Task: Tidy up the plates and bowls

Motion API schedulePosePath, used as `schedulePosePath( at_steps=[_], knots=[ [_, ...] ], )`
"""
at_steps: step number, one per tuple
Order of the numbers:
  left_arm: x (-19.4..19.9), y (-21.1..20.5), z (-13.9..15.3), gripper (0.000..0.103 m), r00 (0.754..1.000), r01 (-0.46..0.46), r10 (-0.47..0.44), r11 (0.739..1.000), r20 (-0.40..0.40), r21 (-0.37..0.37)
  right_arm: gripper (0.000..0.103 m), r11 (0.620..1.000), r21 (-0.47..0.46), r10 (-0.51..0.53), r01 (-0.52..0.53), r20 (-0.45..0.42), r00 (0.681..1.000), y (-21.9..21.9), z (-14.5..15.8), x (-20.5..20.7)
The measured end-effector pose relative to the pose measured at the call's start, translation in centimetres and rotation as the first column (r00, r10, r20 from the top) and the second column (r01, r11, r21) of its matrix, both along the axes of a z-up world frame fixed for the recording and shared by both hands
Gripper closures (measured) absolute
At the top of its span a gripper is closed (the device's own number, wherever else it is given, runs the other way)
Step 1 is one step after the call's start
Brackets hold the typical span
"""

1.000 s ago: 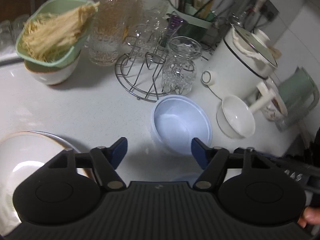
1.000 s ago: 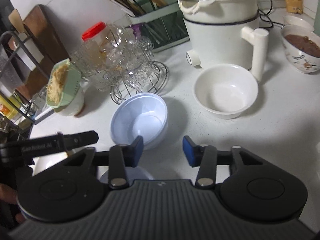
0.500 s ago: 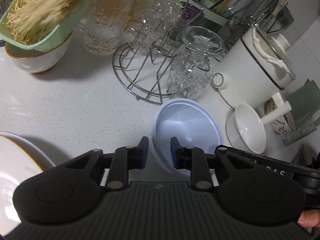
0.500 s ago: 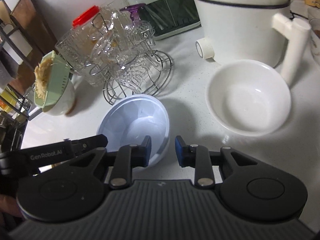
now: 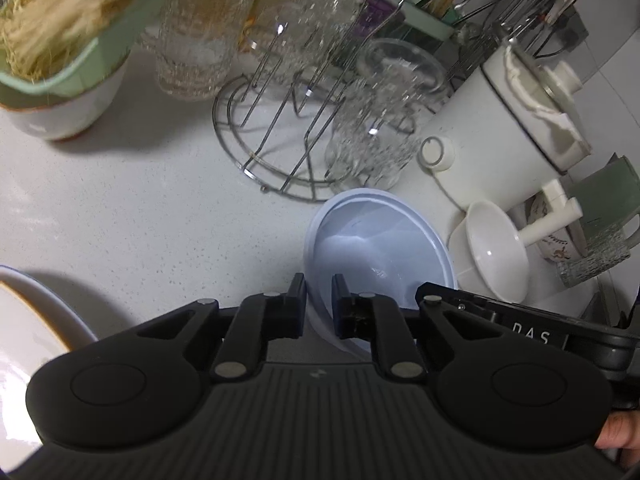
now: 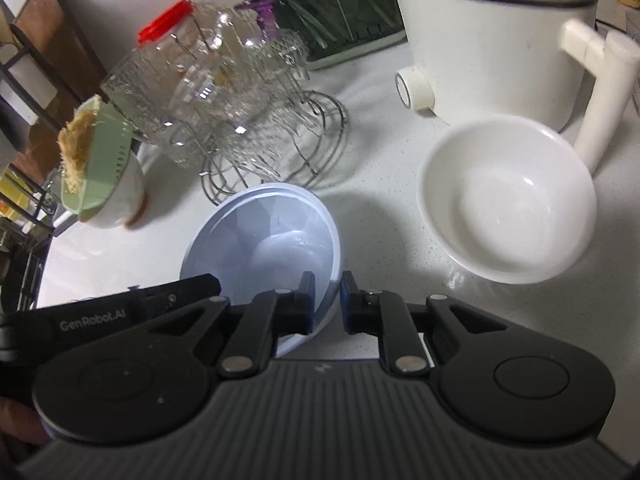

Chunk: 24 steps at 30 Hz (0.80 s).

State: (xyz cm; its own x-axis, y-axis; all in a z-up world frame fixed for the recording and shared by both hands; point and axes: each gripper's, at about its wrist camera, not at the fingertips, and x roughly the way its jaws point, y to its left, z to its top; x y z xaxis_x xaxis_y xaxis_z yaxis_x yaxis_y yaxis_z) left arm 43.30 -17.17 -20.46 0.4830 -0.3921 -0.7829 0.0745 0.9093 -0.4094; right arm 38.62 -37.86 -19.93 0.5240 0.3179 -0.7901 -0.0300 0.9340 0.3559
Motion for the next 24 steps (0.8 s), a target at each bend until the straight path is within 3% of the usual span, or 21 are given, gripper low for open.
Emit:
schedulePosePath(
  at_steps=[13, 24],
  knots=[
    [-3.0, 1.3, 6.3, 0.088, 1.000, -0.003, 0.004, 1.000, 0.026, -0.023, 0.087, 0.999, 0.031, 0.006, -0.007, 0.038, 0.999, 0.0, 5.3, -3.1],
    [-7.4, 1.4, 8.6, 0.087, 0.999, 0.001, -0.001, 1.000, 0.035, -0.019, 0.087, 0.999, 0.051, 0.006, -0.008, 0.056, 0.998, -0.3, 7.4, -7.6]
  ],
)
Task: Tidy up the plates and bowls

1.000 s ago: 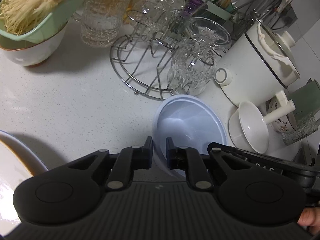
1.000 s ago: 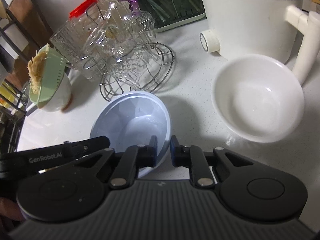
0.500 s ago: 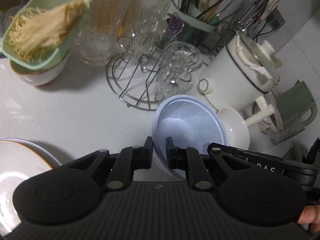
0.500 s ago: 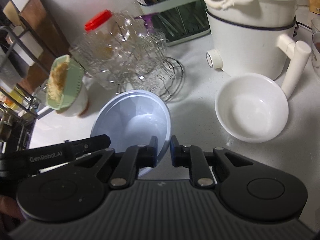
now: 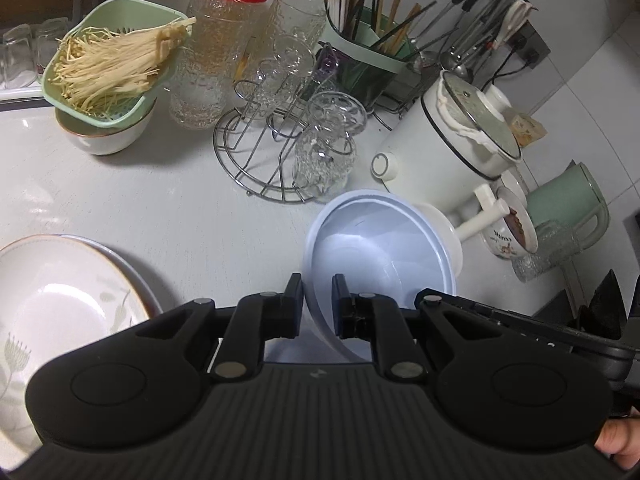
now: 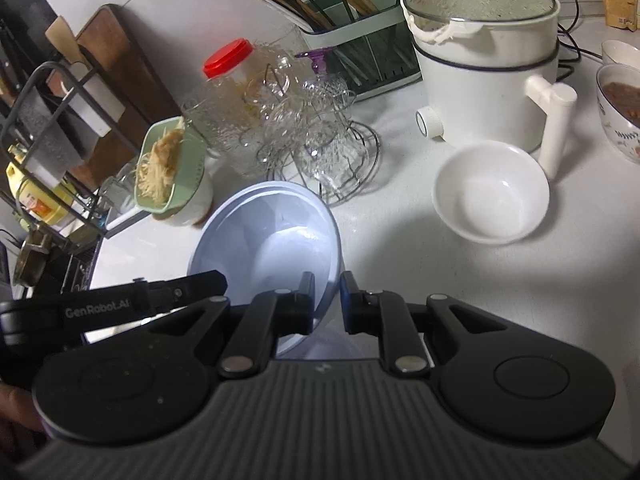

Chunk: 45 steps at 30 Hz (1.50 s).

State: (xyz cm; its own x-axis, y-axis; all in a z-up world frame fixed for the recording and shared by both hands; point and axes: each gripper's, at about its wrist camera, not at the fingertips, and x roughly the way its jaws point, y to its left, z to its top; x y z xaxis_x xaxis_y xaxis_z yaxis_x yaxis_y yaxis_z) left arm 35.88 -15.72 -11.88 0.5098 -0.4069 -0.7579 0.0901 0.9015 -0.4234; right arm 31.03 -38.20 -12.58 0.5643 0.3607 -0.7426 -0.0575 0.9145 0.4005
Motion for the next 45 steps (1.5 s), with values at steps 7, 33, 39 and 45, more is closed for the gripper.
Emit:
schedulePosePath(
  at_steps=[7, 33, 39, 45],
  knots=[
    [-2.4, -0.1, -1.0, 0.087, 0.999, 0.004, -0.003, 1.000, -0.040, 0.025, 0.087, 1.000, -0.009, 0.018, -0.018, -0.049, 0.999, 0.4, -1.1, -2.2],
    [-4.4, 0.9, -1.8, 0.063, 0.995, -0.021, 0.028, 0.997, -0.096, 0.074, 0.062, 0.998, -0.049, 0.039, -0.041, -0.028, 0.999, 0.0, -1.3, -4.4],
    [-4.7, 0.5, 1.2, 0.063, 1.000, -0.004, 0.005, 0.998, -0.016, 0.064, 0.062, 0.999, -0.053, 0.011, -0.009, 0.038, 0.999, -0.3, 0.8, -5.0],
    [-5.4, 0.2, 3.6, 0.063, 0.998, 0.028, -0.032, 0.997, 0.055, 0.069, 0.062, 0.998, -0.052, -0.024, 0.030, 0.101, 0.995, -0.4, 2.8, -5.9]
  ],
)
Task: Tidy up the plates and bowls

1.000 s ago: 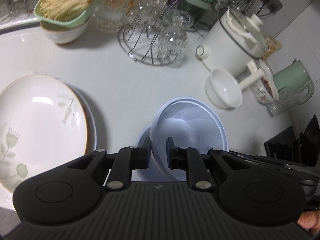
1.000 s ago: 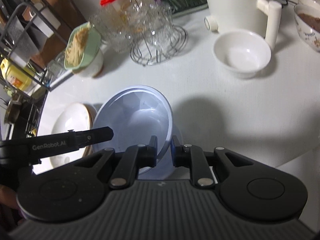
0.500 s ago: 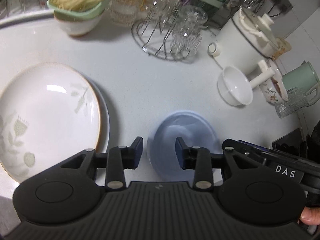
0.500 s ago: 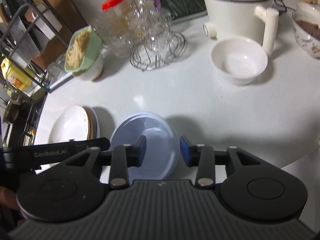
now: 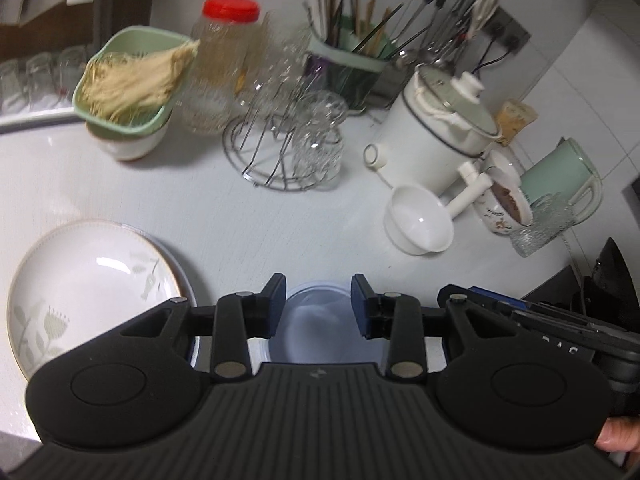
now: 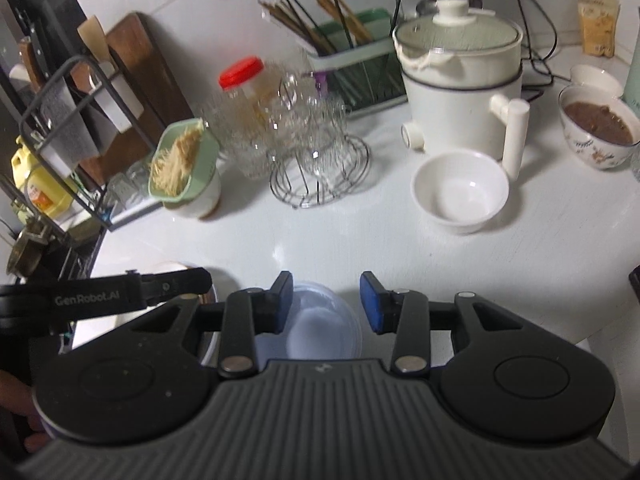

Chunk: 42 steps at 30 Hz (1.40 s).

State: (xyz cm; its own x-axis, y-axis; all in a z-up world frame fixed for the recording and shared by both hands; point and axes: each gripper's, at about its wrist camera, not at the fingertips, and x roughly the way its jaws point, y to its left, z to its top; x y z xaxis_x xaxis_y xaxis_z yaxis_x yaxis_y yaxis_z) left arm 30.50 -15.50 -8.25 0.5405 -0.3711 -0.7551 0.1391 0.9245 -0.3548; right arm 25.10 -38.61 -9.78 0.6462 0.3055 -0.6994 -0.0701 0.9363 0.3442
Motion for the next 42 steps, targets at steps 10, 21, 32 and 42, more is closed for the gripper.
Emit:
schedulePosePath(
  at_steps=[10, 21, 32, 42],
  knots=[
    [-0.5, 0.6, 1.8, 0.063, 0.994, 0.017, -0.015, 1.000, 0.104, -0.013, 0.062, 0.999, -0.038, -0.028, 0.032, 0.113, 0.993, 0.3, 1.3, -0.8],
    [2.4, -1.1, -0.7, 0.061, 0.992, 0.082, -0.081, 0.997, 0.094, -0.006, 0.062, 0.991, -0.065, -0.103, 0.113, 0.140, 0.985, -1.0, 0.0, -0.6],
    [8.2, -4.8, -2.0, 0.054, 0.978, 0.196, -0.196, 0.981, 0.071, 0.006, 0.062, 0.969, -0.058, -0.233, 0.240, 0.108, 0.967, -3.9, -1.8, 1.6],
    [14.1, -7.4, -4.4, 0.037, 0.967, 0.256, -0.256, 0.966, -0.015, 0.016, 0.031, 0.949, 0.002, -0.314, 0.315, 0.068, 0.947, -6.4, -3.3, 5.7]
  ],
)
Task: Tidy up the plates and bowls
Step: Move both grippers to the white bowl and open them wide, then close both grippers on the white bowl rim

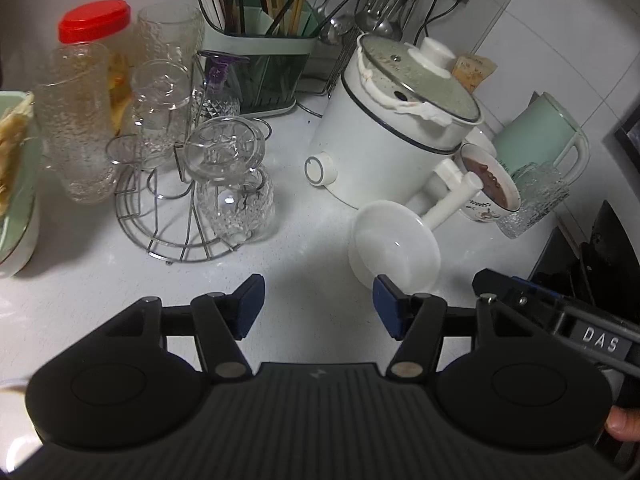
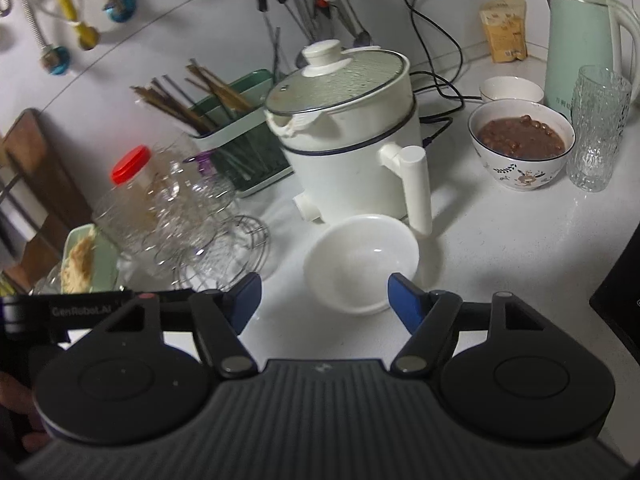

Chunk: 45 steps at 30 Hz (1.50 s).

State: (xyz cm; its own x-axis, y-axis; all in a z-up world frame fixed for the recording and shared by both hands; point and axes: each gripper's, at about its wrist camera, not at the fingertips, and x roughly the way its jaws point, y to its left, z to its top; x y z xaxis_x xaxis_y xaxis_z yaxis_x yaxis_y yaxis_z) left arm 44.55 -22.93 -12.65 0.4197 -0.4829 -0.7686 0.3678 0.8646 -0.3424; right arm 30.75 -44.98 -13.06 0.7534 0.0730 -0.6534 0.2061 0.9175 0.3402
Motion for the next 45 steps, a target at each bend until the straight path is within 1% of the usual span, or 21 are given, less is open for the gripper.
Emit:
schedulePosePath(
  at_steps=[6, 9, 12, 14, 18, 19, 22, 23, 25, 27, 29, 31, 32, 34, 36, 38, 39, 40, 42, 45],
  knots=[
    [3.1, -1.6, -1.0, 0.038, 0.998, 0.025, -0.025, 1.000, -0.055, -0.010, 0.032, 0.999, -0.001, -0.039, 0.039, -0.062, 0.997, -1.4, -0.6, 2.4],
    [4.3, -2.8, -1.6, 0.038, 0.996, 0.052, -0.052, 0.999, -0.078, -0.007, 0.032, 0.998, 0.009, -0.055, 0.056, -0.092, 0.994, -2.1, -1.1, 3.5],
    [5.3, -4.0, -2.2, 0.039, 0.992, 0.083, -0.084, 0.996, -0.091, -0.009, 0.034, 0.998, -0.004, -0.070, 0.071, -0.118, 0.991, -2.6, -1.5, 4.4],
    [6.0, -4.8, -2.7, 0.039, 0.990, 0.103, -0.104, 0.995, -0.096, -0.020, 0.037, 0.996, -0.009, -0.084, 0.084, -0.136, 0.987, -3.2, -2.0, 4.9],
    [7.1, -6.4, -4.2, 0.041, 0.983, 0.152, -0.154, 0.988, -0.103, -0.024, 0.049, 0.993, -0.018, -0.120, 0.118, -0.175, 0.977, -3.9, -3.3, 5.6],
    [7.4, -6.7, -4.7, 0.042, 0.981, 0.158, -0.160, 0.987, -0.114, -0.024, 0.054, 0.992, -0.005, -0.128, 0.129, -0.179, 0.975, -4.2, -3.6, 5.7],
    [8.2, -7.5, -6.3, 0.048, 0.971, 0.166, -0.173, 0.985, -0.165, -0.057, 0.060, 0.987, 0.026, -0.152, 0.160, -0.187, 0.971, -4.7, -4.6, 6.2],
    [8.3, -7.8, -6.7, 0.050, 0.969, 0.172, -0.177, 0.984, -0.175, -0.042, 0.061, 0.986, 0.032, -0.155, 0.164, -0.187, 0.970, -4.8, -5.0, 6.4],
    [8.3, -8.3, -7.1, 0.051, 0.970, 0.184, -0.186, 0.982, -0.156, -0.028, 0.062, 0.986, 0.036, -0.154, 0.164, -0.187, 0.970, -4.9, -5.7, 6.7],
    [8.3, -8.5, -7.7, 0.054, 0.971, 0.177, -0.178, 0.984, -0.158, -0.021, 0.065, 0.986, 0.039, -0.152, 0.163, -0.200, 0.968, -4.9, -6.4, 6.8],
    [8.4, -8.5, -8.3, 0.060, 0.971, 0.159, -0.161, 0.987, -0.177, -0.029, 0.067, 0.988, 0.032, -0.142, 0.152, -0.214, 0.966, -5.0, -7.0, 6.9],
    [8.3, -8.4, -8.6, 0.065, 0.972, 0.140, -0.147, 0.989, -0.183, -0.053, 0.071, 0.990, 0.025, -0.131, 0.139, -0.219, 0.967, -5.0, -7.4, 6.9],
    [8.3, -8.4, -8.8, 0.067, 0.972, 0.129, -0.136, 0.990, -0.189, -0.050, 0.072, 0.991, 0.027, -0.125, 0.134, -0.219, 0.968, -5.0, -7.5, 6.9],
    [8.5, -8.6, -9.2, 0.073, 0.971, 0.119, -0.129, 0.991, -0.200, -0.061, 0.076, 0.991, 0.037, -0.118, 0.129, -0.218, 0.969, -5.0, -7.9, 6.9],
    [8.6, -9.0, -9.2, 0.074, 0.971, 0.131, -0.140, 0.989, -0.193, -0.063, 0.079, 0.990, 0.044, -0.120, 0.132, -0.218, 0.968, -5.0, -8.1, 7.1],
    [8.6, -9.5, -9.3, 0.078, 0.971, 0.144, -0.149, 0.989, -0.187, -0.041, 0.086, 0.988, 0.053, -0.131, 0.147, -0.235, 0.963, -5.2, -8.3, 7.4],
    [8.7, -9.8, -9.4, 0.084, 0.968, 0.152, -0.156, 0.988, -0.195, -0.037, 0.090, 0.983, 0.065, -0.149, 0.171, -0.253, 0.956, -5.2, -8.4, 7.4],
    [8.6, -10.1, -9.4, 0.086, 0.966, 0.159, -0.163, 0.987, -0.199, -0.036, 0.090, 0.980, 0.083, -0.156, 0.182, -0.257, 0.954, -5.2, -8.4, 7.4],
    [8.3, -10.4, -9.0, 0.086, 0.970, 0.173, -0.173, 0.985, -0.173, -0.012, 0.090, 0.981, 0.072, -0.157, 0.180, -0.247, 0.956, -4.9, -8.1, 7.4],
    [8.0, -10.0, -8.7, 0.086, 0.971, 0.155, -0.158, 0.987, -0.178, -0.030, 0.090, 0.982, 0.089, -0.143, 0.167, -0.230, 0.963, -5.2, -7.7, 6.8]
  ],
)
